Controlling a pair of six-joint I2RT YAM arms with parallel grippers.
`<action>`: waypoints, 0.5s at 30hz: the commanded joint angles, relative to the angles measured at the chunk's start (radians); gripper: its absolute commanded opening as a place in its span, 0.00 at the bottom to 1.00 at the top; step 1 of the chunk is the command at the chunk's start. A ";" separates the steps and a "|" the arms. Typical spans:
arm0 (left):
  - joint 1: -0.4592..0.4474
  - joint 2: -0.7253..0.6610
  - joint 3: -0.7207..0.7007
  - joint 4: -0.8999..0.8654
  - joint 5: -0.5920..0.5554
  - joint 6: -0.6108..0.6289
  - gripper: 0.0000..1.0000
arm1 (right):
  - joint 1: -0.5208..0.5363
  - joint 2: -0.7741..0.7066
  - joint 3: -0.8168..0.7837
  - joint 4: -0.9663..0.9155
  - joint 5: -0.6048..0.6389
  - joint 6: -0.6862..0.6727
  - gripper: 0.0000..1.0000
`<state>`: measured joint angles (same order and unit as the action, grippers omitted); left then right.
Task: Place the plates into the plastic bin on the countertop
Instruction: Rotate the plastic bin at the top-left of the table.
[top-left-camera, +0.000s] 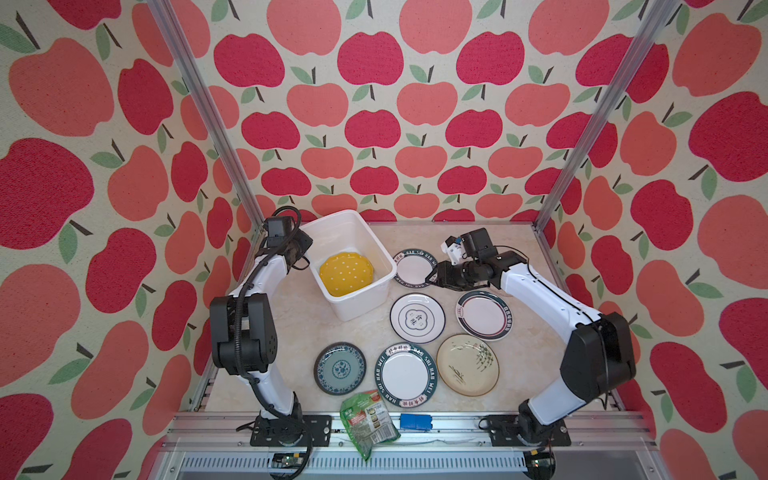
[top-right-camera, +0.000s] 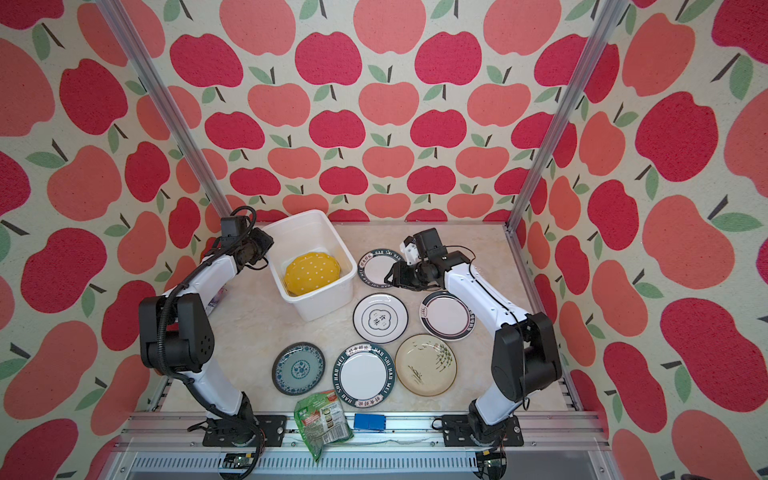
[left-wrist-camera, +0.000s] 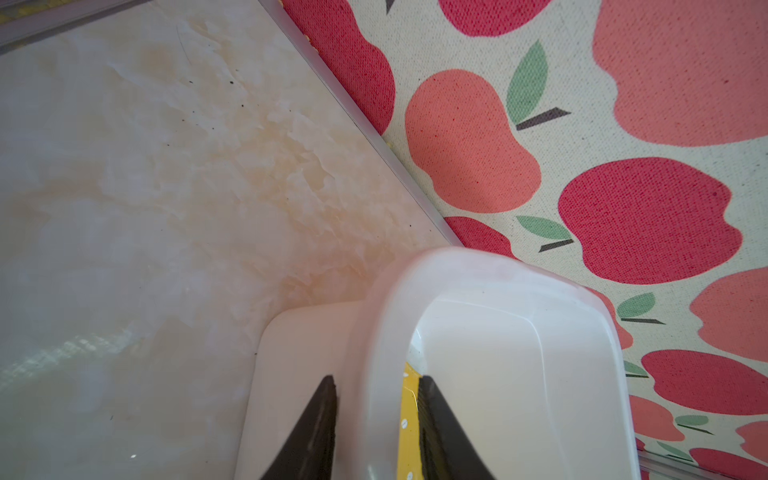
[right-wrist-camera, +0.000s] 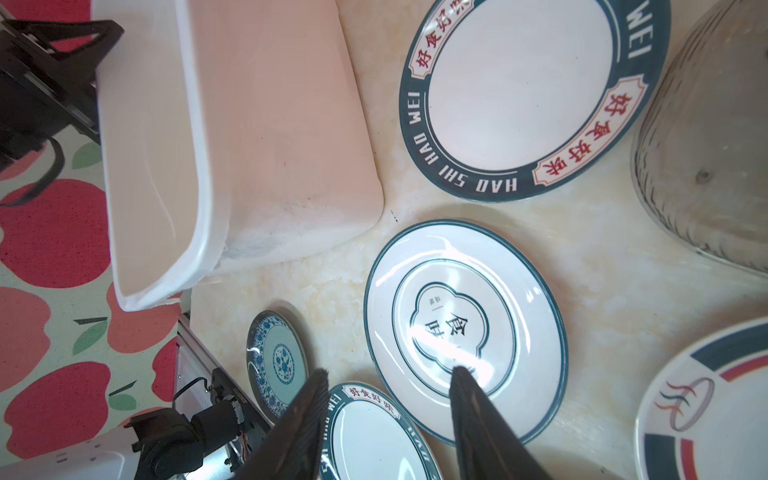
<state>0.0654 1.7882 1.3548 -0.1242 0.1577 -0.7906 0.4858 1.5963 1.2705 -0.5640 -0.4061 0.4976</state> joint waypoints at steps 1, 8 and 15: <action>-0.012 0.030 0.060 -0.016 0.032 0.002 0.49 | -0.003 -0.025 -0.073 -0.024 0.003 -0.015 0.51; -0.021 -0.073 -0.061 0.016 0.023 0.019 0.69 | -0.007 0.007 -0.163 -0.006 0.040 -0.021 0.51; -0.040 -0.161 -0.147 0.011 0.041 0.075 0.78 | -0.026 0.038 -0.223 0.061 0.023 0.015 0.51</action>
<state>0.0364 1.6688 1.2324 -0.1089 0.1852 -0.7582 0.4717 1.6127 1.0668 -0.5350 -0.3790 0.4988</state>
